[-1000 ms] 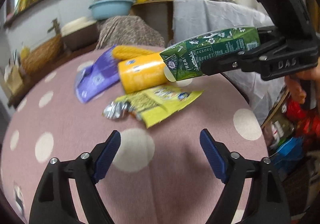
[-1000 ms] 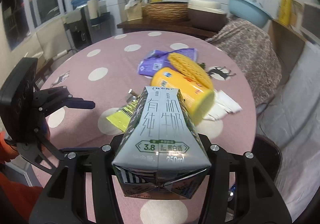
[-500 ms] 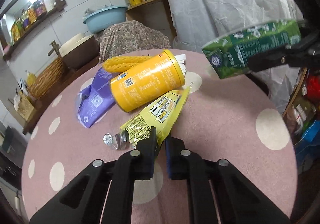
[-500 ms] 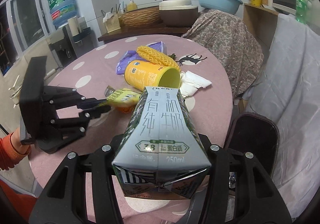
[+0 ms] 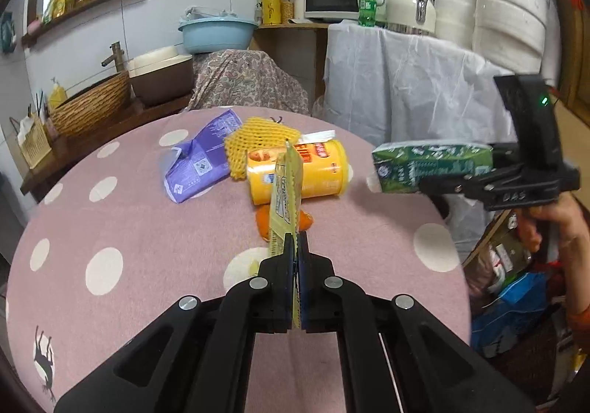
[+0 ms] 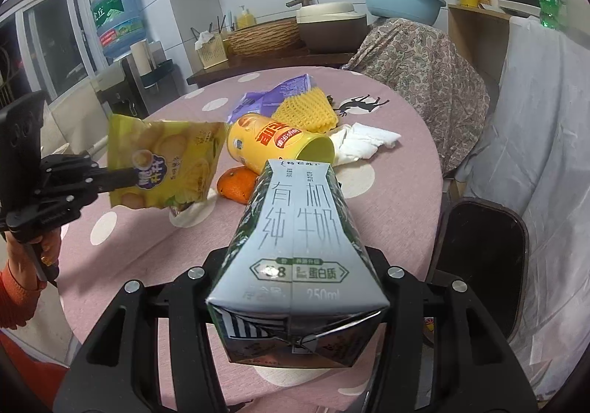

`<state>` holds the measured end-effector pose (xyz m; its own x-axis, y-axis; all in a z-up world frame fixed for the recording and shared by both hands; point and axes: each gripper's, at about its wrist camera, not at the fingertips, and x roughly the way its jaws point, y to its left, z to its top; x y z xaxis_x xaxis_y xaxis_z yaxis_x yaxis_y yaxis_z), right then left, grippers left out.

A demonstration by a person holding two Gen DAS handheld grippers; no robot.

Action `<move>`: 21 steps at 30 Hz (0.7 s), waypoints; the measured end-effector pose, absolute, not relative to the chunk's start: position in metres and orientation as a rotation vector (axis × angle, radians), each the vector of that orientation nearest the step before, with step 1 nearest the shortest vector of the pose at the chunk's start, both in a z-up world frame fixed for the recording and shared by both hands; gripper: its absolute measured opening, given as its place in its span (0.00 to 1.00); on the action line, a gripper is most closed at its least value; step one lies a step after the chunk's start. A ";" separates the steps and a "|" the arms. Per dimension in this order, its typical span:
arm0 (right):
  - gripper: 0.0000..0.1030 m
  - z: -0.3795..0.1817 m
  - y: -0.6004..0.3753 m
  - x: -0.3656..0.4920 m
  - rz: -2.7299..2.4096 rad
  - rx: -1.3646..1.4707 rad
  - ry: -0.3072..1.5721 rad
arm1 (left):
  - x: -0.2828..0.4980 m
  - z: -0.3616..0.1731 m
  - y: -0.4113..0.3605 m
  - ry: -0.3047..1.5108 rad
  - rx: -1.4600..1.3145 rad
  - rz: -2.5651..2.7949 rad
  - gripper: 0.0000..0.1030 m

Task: Collect trash
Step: 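Carry the chip bag and milk carton toward the black bin with both tools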

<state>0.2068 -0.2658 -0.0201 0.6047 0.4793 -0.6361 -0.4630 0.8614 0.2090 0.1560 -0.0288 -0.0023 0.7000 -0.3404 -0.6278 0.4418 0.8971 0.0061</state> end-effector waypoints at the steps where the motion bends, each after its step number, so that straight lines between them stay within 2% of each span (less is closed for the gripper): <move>1: 0.51 -0.022 -0.266 0.205 0.545 0.027 0.742 | 0.153 0.000 -0.028 0.663 0.148 -0.449 0.03; 11: 0.51 -0.033 -0.290 0.184 0.502 0.100 0.720 | 0.151 0.008 -0.056 0.668 0.083 -0.587 0.03; 21: 0.51 -0.049 -0.384 0.184 0.241 0.215 0.701 | 0.184 0.019 -0.143 0.669 0.092 -0.761 0.03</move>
